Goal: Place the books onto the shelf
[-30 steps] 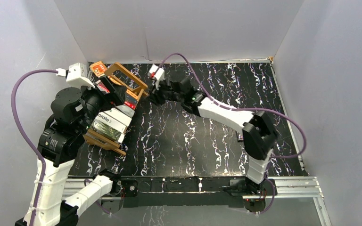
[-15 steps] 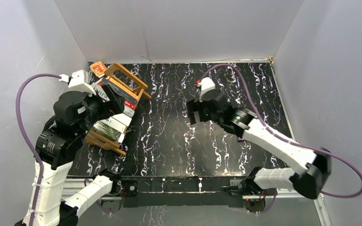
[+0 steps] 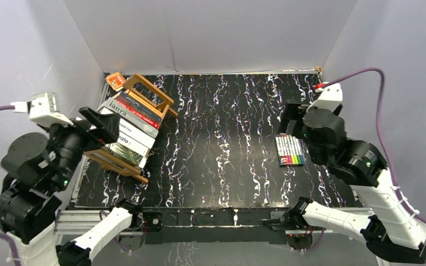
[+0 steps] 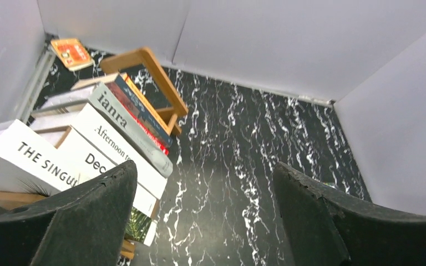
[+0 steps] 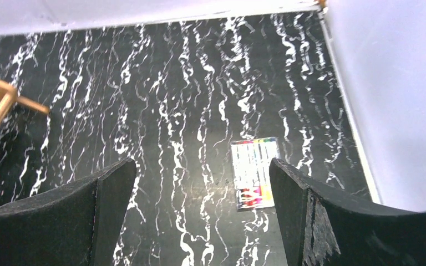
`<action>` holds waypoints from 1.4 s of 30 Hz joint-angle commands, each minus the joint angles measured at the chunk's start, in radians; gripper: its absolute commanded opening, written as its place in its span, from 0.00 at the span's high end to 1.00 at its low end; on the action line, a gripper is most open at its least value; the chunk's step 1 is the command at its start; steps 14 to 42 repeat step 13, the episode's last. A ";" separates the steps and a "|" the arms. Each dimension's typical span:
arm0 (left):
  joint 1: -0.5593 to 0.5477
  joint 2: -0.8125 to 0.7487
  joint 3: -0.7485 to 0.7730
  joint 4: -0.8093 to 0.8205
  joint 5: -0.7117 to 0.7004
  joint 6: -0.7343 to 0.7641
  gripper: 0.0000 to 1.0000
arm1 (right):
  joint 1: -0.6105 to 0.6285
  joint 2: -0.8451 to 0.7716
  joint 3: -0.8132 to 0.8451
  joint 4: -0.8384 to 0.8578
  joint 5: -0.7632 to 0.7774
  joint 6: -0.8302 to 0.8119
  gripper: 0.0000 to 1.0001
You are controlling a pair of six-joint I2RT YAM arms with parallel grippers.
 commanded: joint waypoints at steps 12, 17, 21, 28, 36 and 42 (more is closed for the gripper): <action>0.005 -0.027 0.109 -0.008 -0.061 0.058 0.10 | 0.000 -0.034 0.151 -0.032 0.151 -0.048 0.02; 0.005 -0.028 0.106 -0.009 -0.061 0.057 0.10 | 0.000 -0.031 0.148 -0.033 0.150 -0.045 0.01; 0.005 -0.028 0.106 -0.009 -0.061 0.057 0.10 | 0.000 -0.031 0.148 -0.033 0.150 -0.045 0.01; 0.005 -0.028 0.106 -0.009 -0.061 0.057 0.10 | 0.000 -0.031 0.148 -0.033 0.150 -0.045 0.01; 0.005 -0.028 0.106 -0.009 -0.061 0.057 0.10 | 0.000 -0.031 0.148 -0.033 0.150 -0.045 0.01; 0.005 -0.028 0.106 -0.009 -0.061 0.057 0.10 | 0.000 -0.031 0.148 -0.033 0.150 -0.045 0.01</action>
